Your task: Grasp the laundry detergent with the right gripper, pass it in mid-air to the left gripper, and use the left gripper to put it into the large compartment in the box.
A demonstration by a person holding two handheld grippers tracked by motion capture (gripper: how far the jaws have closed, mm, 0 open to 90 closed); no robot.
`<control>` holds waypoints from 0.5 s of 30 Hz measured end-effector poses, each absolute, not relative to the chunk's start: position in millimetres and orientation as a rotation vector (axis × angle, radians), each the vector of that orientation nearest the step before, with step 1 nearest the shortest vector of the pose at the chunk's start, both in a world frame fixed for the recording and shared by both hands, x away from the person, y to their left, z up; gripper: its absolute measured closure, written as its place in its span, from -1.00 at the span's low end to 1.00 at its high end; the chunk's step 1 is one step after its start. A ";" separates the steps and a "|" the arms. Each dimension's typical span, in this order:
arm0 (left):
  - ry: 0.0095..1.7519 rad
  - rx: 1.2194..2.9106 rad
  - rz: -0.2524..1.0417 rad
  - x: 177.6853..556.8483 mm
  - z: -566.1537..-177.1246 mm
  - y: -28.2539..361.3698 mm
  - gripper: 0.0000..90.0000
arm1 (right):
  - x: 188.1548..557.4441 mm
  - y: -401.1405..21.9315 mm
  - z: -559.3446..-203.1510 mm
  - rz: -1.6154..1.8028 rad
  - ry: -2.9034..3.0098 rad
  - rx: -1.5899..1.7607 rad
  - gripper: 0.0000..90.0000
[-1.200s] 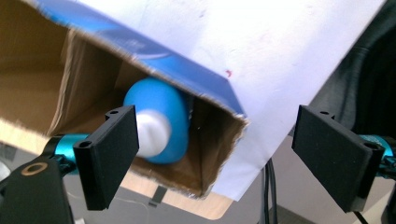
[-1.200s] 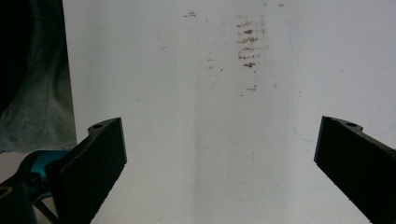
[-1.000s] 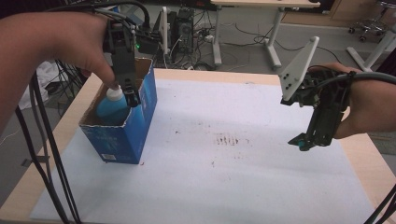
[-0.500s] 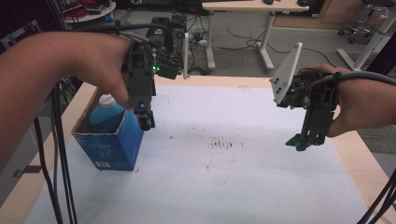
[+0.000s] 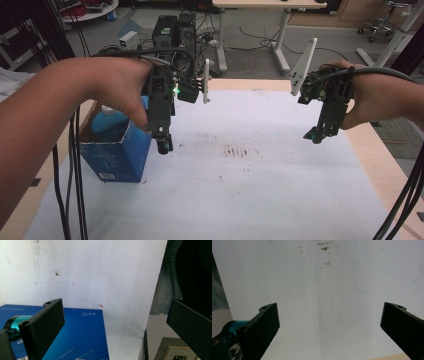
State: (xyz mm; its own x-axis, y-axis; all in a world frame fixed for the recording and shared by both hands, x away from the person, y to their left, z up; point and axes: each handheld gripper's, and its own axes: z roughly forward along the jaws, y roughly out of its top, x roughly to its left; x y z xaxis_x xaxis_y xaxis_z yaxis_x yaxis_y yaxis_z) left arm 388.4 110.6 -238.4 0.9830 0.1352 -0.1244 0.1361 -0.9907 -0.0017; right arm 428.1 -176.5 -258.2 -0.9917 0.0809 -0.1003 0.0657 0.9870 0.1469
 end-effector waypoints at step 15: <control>0.146 3.121 -0.148 385.6 -242.6 105.0 -0.96 | 427.1 -187.2 -253.8 0.212 3.007 0.180 -0.97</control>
State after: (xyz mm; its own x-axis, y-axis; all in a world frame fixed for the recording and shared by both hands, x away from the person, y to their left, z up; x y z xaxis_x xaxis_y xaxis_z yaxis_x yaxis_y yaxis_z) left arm 385.6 105.0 -242.6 0.9912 0.0923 -0.0951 0.0936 -0.9956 0.0092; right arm 427.1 -187.2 -253.8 -0.9856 0.1266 -0.1123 0.1096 0.9831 0.1465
